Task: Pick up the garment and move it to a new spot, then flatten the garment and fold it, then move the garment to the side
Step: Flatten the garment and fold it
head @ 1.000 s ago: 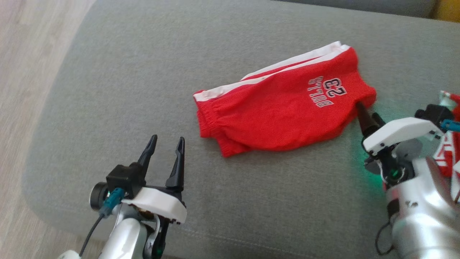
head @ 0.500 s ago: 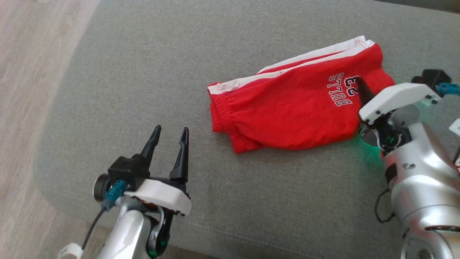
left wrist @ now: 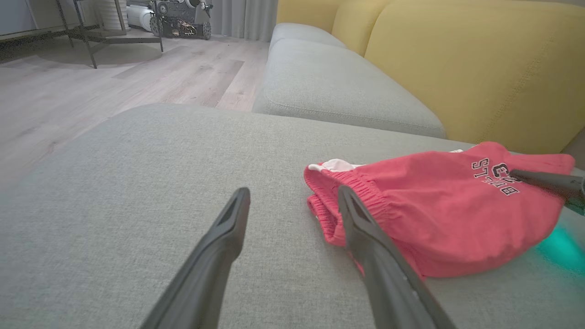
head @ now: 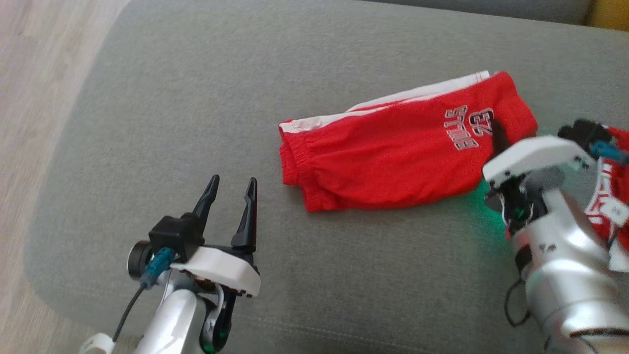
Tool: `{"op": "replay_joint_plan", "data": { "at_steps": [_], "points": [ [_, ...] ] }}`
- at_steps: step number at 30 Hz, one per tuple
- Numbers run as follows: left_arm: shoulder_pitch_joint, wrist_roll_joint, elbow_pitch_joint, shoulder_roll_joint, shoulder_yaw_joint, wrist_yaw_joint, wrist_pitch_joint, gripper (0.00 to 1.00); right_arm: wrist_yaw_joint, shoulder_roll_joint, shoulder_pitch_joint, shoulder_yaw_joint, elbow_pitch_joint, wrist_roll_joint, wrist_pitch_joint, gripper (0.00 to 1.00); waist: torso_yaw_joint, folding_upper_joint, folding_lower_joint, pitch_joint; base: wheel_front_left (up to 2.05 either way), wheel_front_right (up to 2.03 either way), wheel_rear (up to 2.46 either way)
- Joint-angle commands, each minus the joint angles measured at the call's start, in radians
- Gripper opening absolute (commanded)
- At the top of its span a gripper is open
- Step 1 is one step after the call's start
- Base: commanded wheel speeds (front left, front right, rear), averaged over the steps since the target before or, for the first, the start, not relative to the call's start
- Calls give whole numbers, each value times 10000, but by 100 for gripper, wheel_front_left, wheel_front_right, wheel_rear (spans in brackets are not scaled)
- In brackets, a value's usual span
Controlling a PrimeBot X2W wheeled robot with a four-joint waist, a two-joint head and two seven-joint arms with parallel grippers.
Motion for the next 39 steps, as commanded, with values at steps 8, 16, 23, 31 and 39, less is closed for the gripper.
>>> {"op": "replay_joint_plan", "data": {
  "at_steps": [8,16,23,31,39],
  "points": [
    [23,212,-298,26,479,-7,-122,100,-9,194,1147,-125,-377,-102,-1222,0,-896,0,0,-612,0,0,0],
    [198,950,-129,33,140,-249,-122,100,-9,194,1392,164,-690,155,-1862,0,-1226,0,0,-756,0,0,0],
    [184,440,-189,28,147,-197,-122,100,-9,195,1144,1433,-1375,651,-2276,0,-1060,0,0,-856,0,0,0],
    [276,363,-93,27,356,-159,-122,100,-9,195,1653,3932,-2994,1513,-2677,0,-567,0,0,-1098,0,0,0],
    [405,334,-18,27,297,-152,-122,100,-9,195,2131,5698,-3657,2024,-2724,0,-177,0,0,-1208,0,0,0]
  ]
}}
